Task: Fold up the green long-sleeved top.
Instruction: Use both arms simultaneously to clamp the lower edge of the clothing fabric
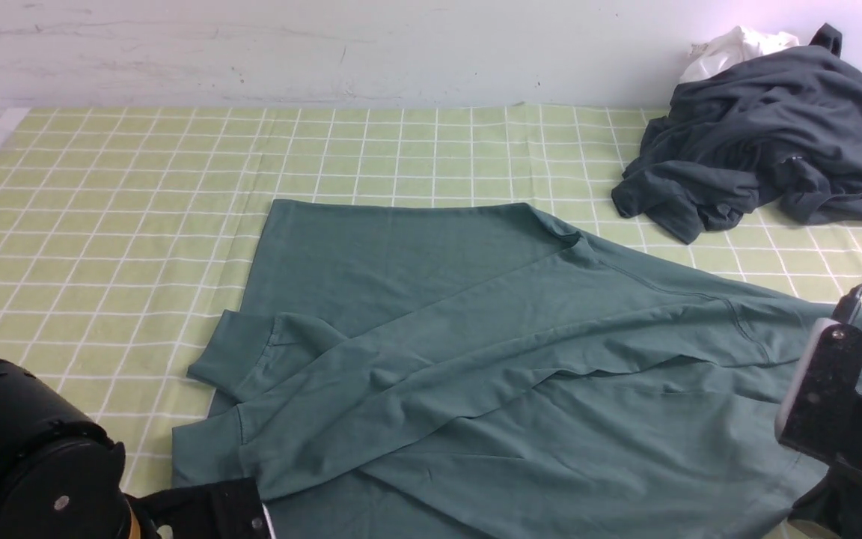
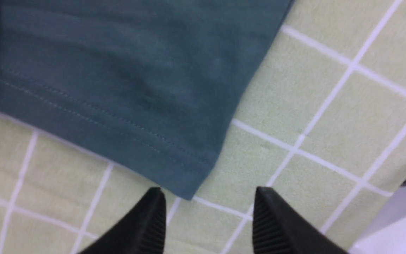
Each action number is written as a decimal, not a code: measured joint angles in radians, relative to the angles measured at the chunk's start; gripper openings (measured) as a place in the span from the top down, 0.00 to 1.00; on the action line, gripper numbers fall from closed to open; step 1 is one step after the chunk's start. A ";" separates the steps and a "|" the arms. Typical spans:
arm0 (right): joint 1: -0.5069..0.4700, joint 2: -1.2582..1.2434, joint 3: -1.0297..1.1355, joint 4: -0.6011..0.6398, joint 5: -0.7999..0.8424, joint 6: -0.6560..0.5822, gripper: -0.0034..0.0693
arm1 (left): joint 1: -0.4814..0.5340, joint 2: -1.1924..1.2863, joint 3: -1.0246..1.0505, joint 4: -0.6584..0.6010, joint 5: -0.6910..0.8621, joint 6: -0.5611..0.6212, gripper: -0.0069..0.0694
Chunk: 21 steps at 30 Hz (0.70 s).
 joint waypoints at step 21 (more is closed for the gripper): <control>0.000 -0.036 0.000 0.045 -0.022 0.002 0.96 | 0.000 0.067 0.035 -0.034 -0.158 0.068 0.91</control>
